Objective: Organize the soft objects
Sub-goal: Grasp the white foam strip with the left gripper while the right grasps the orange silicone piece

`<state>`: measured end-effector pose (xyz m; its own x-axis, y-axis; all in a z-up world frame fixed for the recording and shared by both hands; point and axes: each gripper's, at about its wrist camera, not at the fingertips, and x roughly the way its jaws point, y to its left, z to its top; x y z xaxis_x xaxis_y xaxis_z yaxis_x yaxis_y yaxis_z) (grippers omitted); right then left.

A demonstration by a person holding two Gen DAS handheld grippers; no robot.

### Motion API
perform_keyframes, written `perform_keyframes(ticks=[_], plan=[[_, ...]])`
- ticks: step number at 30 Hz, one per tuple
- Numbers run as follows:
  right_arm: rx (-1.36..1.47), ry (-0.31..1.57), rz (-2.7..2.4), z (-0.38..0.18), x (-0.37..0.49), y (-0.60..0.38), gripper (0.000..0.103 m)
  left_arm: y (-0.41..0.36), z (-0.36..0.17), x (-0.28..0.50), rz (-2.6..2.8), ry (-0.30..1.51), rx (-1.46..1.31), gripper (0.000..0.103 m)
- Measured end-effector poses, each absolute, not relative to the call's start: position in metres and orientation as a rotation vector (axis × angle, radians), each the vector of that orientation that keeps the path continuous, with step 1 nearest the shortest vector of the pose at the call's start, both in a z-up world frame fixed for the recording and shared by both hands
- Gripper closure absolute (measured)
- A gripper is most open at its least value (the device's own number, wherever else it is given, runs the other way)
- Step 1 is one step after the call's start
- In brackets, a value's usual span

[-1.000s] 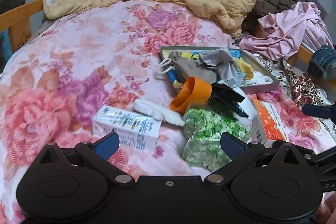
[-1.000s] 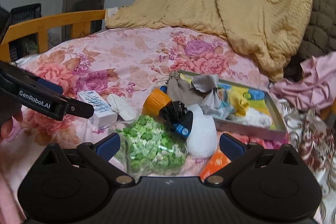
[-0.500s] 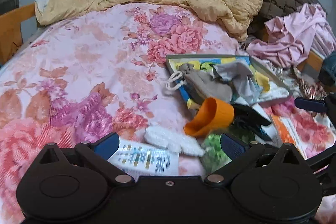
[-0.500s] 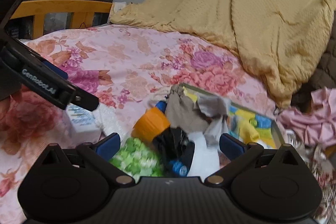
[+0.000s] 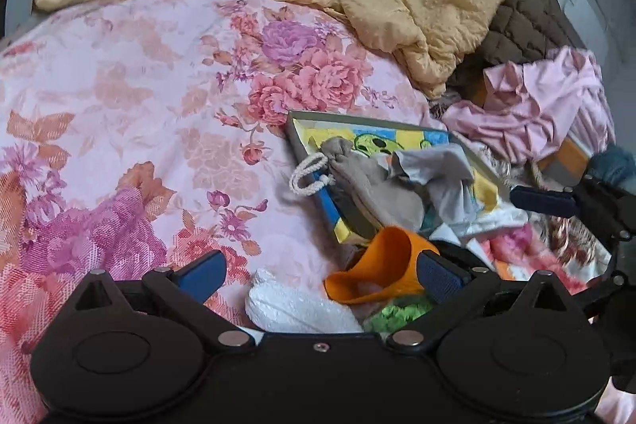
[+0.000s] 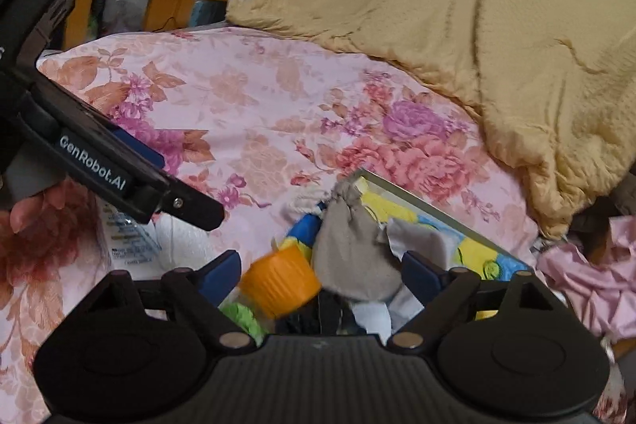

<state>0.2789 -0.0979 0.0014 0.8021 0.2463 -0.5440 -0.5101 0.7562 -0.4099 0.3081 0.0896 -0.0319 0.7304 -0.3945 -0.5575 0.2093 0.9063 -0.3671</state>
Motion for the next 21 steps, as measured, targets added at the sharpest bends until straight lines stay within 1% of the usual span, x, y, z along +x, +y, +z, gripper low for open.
perform_keyframes(ticks=[3, 8, 11, 13, 14, 15, 17, 21], plan=[[-0.613, 0.495, 0.459, 0.009, 0.289, -0.091, 0.013, 0.101, -0.032, 0.312, -0.355, 0.658, -0.365, 0.001], [-0.685, 0.501, 0.509, 0.003, 0.298, -0.081, 0.013, 0.11, -0.038, 0.316, -0.362, 0.678, -0.386, 0.001], [-0.689, 0.527, 0.546, -0.008, 0.3, -0.078, 0.02, 0.114, -0.049, 0.322, -0.363, 0.712, -0.406, 0.002], [-0.738, 0.541, 0.546, -0.017, 0.302, -0.075, 0.031, 0.117, -0.058, 0.326, -0.377, 0.752, -0.426, 0.009], [-0.755, 0.547, 0.54, -0.022, 0.303, -0.074, 0.034, 0.117, -0.063, 0.328, -0.383, 0.772, -0.428, 0.012], [-0.766, 0.56, 0.537, -0.026, 0.306, -0.073, 0.04, 0.116, -0.067, 0.329, -0.391, 0.782, -0.427, 0.017], [-0.753, 0.584, 0.539, -0.029, 0.31, -0.074, 0.042, 0.114, -0.074, 0.332, -0.416, 0.805, -0.413, 0.022], [-0.712, 0.612, 0.549, -0.031, 0.318, -0.079, 0.043, 0.107, -0.079, 0.331, -0.443, 0.796, -0.351, 0.022]])
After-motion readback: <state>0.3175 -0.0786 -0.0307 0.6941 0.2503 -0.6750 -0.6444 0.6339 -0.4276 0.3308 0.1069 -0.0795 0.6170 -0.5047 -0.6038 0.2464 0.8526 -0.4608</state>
